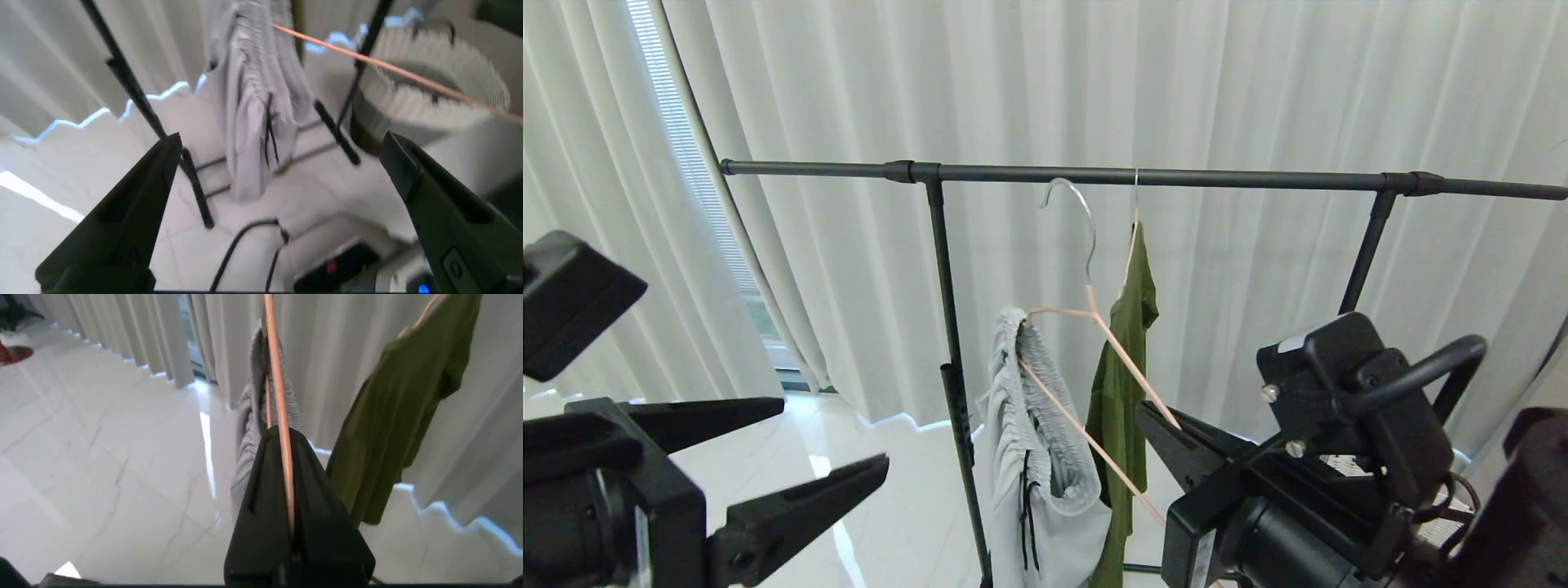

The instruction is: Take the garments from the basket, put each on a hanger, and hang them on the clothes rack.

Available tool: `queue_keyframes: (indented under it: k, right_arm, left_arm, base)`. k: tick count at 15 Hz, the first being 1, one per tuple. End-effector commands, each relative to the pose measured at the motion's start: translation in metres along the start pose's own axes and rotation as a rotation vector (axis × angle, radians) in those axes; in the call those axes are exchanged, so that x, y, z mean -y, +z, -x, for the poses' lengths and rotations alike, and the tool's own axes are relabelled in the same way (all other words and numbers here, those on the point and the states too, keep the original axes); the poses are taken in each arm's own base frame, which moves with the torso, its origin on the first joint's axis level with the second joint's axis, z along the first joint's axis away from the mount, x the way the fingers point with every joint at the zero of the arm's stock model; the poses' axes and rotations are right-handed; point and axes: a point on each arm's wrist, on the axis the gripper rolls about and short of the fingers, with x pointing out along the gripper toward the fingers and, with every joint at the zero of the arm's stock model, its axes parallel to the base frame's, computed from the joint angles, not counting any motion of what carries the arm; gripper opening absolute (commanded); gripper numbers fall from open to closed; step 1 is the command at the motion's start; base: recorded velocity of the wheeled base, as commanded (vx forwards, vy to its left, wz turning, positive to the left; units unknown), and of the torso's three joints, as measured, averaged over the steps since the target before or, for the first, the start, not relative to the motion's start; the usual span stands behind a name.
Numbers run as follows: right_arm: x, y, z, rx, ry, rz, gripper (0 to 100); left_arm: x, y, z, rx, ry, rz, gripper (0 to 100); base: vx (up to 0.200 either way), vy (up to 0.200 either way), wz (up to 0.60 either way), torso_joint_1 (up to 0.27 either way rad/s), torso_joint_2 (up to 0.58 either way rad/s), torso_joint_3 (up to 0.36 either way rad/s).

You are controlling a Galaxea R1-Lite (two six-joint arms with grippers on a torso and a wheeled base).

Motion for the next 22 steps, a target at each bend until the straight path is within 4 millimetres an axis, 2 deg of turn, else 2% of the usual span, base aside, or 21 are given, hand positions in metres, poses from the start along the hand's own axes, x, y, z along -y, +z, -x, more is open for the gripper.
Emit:
queue_keyframes:
  k: [1, 4, 8, 11, 20, 21, 22]
  right_arm:
    - [0.003, 0.004, 0.006, 0.031, 0.008, 0.01, 0]
    - [0.003, 0.009, 0.008, 0.091, 0.02, 0.029, 0]
    - [-0.004, 0.01, 0.016, 0.125, 0.064, 0.056, 0]
    - [-0.006, 0.011, 0.018, 0.132, 0.078, 0.063, 0]
    - [-0.006, 0.014, 0.018, 0.142, 0.086, 0.064, 0]
    - [-0.006, 0.014, 0.018, 0.143, 0.087, 0.063, 0]
    - [-0.006, 0.014, 0.018, 0.144, 0.087, 0.071, 0]
  left_arm:
    - [-0.006, 0.005, -0.023, 0.006, 0.071, 0.036, 100]
    - [-0.012, 0.019, -0.057, 0.064, 0.125, 0.075, 100]
    - [-0.008, 0.034, -0.085, 0.106, 0.126, 0.082, 100]
    - [-0.007, 0.04, -0.104, 0.122, 0.192, 0.088, 100]
    - [-0.008, 0.038, -0.107, 0.126, 0.202, 0.088, 100]
    - [-0.008, 0.038, -0.107, 0.128, 0.202, 0.088, 0]
    - [-0.008, 0.039, -0.107, 0.142, 0.199, 0.091, 0]
  base:
    - [0.0, 0.0, 0.0, 0.0, 0.0, 0.0]
    - [0.0, 0.0, 0.0, 0.0, 0.0, 0.0]
    - [0.0, 0.0, 0.0, 0.0, 0.0, 0.0]
    - [0.0, 0.0, 0.0, 0.0, 0.0, 0.0]
    - [0.0, 0.0, 0.0, 0.0, 0.0, 0.0]
    - [0.0, 0.0, 0.0, 0.0, 0.0, 0.0]
    - [0.0, 0.0, 0.0, 0.0, 0.0, 0.0]
